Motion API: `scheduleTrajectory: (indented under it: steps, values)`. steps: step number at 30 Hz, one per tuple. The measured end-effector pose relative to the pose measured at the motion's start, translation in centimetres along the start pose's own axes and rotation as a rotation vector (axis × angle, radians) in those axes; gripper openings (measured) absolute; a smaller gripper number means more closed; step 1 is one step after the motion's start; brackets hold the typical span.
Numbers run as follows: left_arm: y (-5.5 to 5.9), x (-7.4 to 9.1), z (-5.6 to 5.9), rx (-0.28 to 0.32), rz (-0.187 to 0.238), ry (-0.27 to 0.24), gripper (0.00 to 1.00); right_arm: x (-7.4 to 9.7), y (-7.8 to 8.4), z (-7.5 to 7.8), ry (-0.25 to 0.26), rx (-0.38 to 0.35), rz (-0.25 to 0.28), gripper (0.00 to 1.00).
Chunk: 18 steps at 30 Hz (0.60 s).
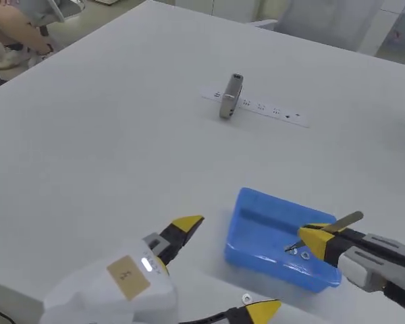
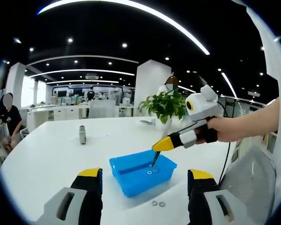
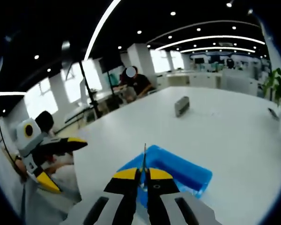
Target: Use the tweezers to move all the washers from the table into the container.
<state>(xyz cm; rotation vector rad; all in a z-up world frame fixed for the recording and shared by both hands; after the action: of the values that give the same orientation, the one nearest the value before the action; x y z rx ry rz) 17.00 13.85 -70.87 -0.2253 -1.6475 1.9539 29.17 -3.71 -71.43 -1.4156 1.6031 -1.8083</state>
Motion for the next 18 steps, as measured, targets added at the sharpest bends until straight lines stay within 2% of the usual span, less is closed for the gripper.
scheduleTrajectory:
  steps: [7, 18]
  values:
    - [0.1, -0.1, 0.0, -0.004, -0.012, 0.001, 0.74, -1.2, 0.3, 1.9, 0.02, -0.072, -0.007, 0.03]
    - [0.2, -0.1, 0.0, -0.005, -0.024, 0.002, 0.73, -3.3, 1.1, 2.3, 0.024, -0.104, -0.068, 0.03]
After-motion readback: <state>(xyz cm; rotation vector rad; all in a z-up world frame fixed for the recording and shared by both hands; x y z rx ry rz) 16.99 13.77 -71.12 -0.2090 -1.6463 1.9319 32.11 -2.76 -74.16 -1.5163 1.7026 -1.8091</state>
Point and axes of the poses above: the centre of the closed fingertips' face, and the gripper's own axes: x roughly backward along the fingers, z roughly to its right, y roughly out of its underside, the point moved 8 cm from there along x, roughly backward along the fingers, and after that the axes turned 9 degrees about x, right-handed, at the moved point
